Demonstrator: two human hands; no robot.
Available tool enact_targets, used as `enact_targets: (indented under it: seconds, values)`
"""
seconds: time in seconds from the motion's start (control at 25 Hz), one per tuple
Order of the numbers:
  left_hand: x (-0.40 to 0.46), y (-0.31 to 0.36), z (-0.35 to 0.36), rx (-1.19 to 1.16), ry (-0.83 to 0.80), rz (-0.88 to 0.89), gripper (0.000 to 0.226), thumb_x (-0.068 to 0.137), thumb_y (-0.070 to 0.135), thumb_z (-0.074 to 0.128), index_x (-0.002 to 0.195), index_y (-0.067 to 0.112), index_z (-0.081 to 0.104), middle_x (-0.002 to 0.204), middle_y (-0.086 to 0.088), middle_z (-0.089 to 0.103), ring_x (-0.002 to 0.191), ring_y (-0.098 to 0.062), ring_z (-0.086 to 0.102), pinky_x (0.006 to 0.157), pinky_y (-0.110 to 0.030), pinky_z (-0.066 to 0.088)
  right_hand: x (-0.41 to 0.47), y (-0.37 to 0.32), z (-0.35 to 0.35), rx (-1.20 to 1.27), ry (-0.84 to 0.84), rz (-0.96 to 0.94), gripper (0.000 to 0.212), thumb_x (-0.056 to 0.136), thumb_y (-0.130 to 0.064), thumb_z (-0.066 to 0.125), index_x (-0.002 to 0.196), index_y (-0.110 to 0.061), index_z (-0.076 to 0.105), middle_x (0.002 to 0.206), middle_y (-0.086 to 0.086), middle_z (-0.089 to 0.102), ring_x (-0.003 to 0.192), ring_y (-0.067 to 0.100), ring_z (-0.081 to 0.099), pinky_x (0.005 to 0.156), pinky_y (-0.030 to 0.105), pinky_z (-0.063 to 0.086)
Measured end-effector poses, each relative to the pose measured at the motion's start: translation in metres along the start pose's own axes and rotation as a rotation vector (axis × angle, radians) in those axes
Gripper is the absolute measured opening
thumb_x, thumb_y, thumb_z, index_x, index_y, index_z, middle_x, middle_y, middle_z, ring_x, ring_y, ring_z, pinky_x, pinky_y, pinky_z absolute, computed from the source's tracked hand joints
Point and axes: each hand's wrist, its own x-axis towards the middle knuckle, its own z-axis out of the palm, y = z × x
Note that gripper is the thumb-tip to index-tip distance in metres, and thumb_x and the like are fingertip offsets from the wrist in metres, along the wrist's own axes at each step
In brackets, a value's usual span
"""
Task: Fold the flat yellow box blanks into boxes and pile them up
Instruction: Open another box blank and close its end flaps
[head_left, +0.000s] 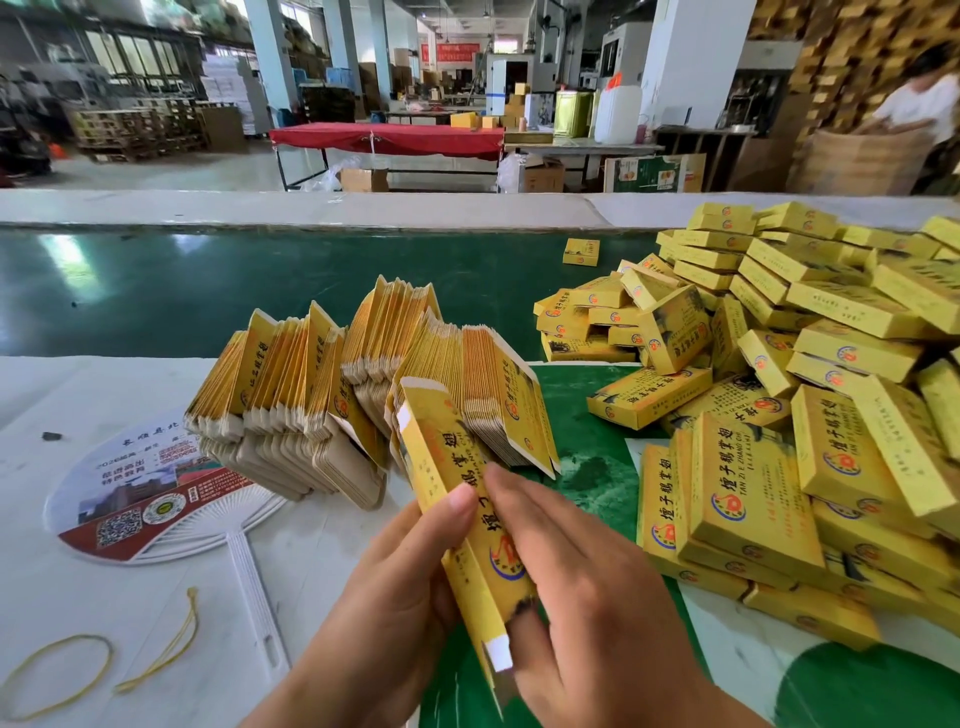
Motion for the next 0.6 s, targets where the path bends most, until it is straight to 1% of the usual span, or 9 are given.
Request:
enact_targets:
  seconds: [0.08, 0.16, 0.24, 0.28, 0.32, 0.4, 0.48, 0.52, 0.6]
  values:
    - [-0.001, 0.0, 0.0, -0.016, 0.043, 0.023, 0.106, 0.042, 0.065, 0.087, 0.124, 0.003, 0.06, 0.13, -0.03, 0.057, 0.125, -0.047, 0.05, 0.108, -0.065, 0.033, -0.002, 0.002, 0.002, 0.018, -0.085, 0.049, 0.065, 0.074, -0.019, 0.052, 0.138, -0.009, 0.054, 0.137, 0.001, 0.06, 0.115, 0.017, 0.064, 0.093, 0.028, 0.054]
    - [-0.001, 0.003, -0.002, -0.024, 0.082, 0.04, 0.099, 0.056, 0.065, 0.079, 0.129, 0.003, 0.056, 0.134, -0.03, 0.054, 0.128, -0.047, 0.047, 0.109, -0.064, 0.033, -0.004, 0.009, 0.006, 0.071, -0.194, 0.07, 0.075, 0.077, -0.024, 0.06, 0.149, -0.024, 0.039, 0.15, -0.012, 0.045, 0.129, 0.006, 0.05, 0.102, 0.025, 0.048]
    - [0.0, 0.005, -0.005, -0.053, 0.098, 0.046, 0.087, 0.073, 0.06, 0.069, 0.131, -0.002, 0.052, 0.135, -0.033, 0.051, 0.127, -0.05, 0.046, 0.108, -0.065, 0.033, -0.003, 0.011, 0.008, 0.224, -0.318, 0.164, 0.08, 0.078, -0.039, 0.056, 0.151, -0.045, 0.022, 0.153, -0.036, 0.02, 0.127, -0.021, 0.03, 0.104, 0.008, 0.036]
    - [0.0, 0.005, -0.005, -0.07, 0.104, 0.038, 0.083, 0.077, 0.058, 0.066, 0.131, -0.004, 0.051, 0.134, -0.035, 0.051, 0.127, -0.051, 0.046, 0.107, -0.065, 0.033, -0.004, 0.014, 0.008, 0.291, -0.327, 0.199, 0.079, 0.077, -0.047, 0.053, 0.149, -0.051, 0.022, 0.15, -0.043, 0.016, 0.123, -0.028, 0.028, 0.102, 0.002, 0.032]
    - [0.002, 0.004, -0.007, -0.082, 0.112, 0.031, 0.081, 0.078, 0.056, 0.066, 0.13, -0.004, 0.052, 0.134, -0.035, 0.051, 0.126, -0.051, 0.047, 0.107, -0.065, 0.034, -0.004, 0.015, 0.008, 0.349, -0.292, 0.237, 0.075, 0.076, -0.052, 0.051, 0.147, -0.052, 0.026, 0.148, -0.044, 0.02, 0.125, -0.026, 0.03, 0.102, 0.003, 0.032]
    - [0.004, 0.003, -0.009, -0.103, 0.117, 0.013, 0.074, 0.078, 0.052, 0.07, 0.128, -0.001, 0.057, 0.131, -0.033, 0.055, 0.123, -0.048, 0.052, 0.105, -0.062, 0.04, -0.006, 0.016, 0.009, 0.467, -0.199, 0.293, 0.064, 0.081, -0.059, 0.052, 0.143, -0.045, 0.041, 0.142, -0.035, 0.041, 0.127, -0.01, 0.045, 0.099, 0.011, 0.042]
    - [0.006, 0.002, -0.01, -0.147, 0.088, -0.026, 0.055, 0.079, 0.041, 0.072, 0.118, 0.002, 0.066, 0.121, -0.033, 0.062, 0.108, -0.045, 0.064, 0.091, -0.055, 0.053, -0.008, 0.018, 0.012, 0.509, -0.107, 0.322, 0.053, 0.087, -0.058, 0.054, 0.137, -0.041, 0.051, 0.129, -0.027, 0.057, 0.113, -0.002, 0.06, 0.083, 0.015, 0.052]
    - [0.008, 0.001, -0.01, -0.171, 0.063, -0.052, 0.049, 0.078, 0.038, 0.071, 0.113, 0.003, 0.07, 0.117, -0.033, 0.064, 0.101, -0.045, 0.067, 0.083, -0.052, 0.056, -0.008, 0.019, 0.013, 0.505, -0.075, 0.334, 0.048, 0.088, -0.057, 0.056, 0.133, -0.04, 0.054, 0.122, -0.024, 0.062, 0.106, -0.001, 0.064, 0.079, 0.018, 0.055]
    - [0.011, -0.002, -0.012, -0.203, 0.029, -0.063, 0.043, 0.077, 0.034, 0.067, 0.106, 0.004, 0.072, 0.113, -0.033, 0.066, 0.097, -0.045, 0.069, 0.076, -0.048, 0.058, -0.009, 0.021, 0.016, 0.489, -0.04, 0.36, 0.042, 0.087, -0.057, 0.057, 0.127, -0.043, 0.055, 0.113, -0.024, 0.066, 0.098, -0.001, 0.066, 0.075, 0.022, 0.057]
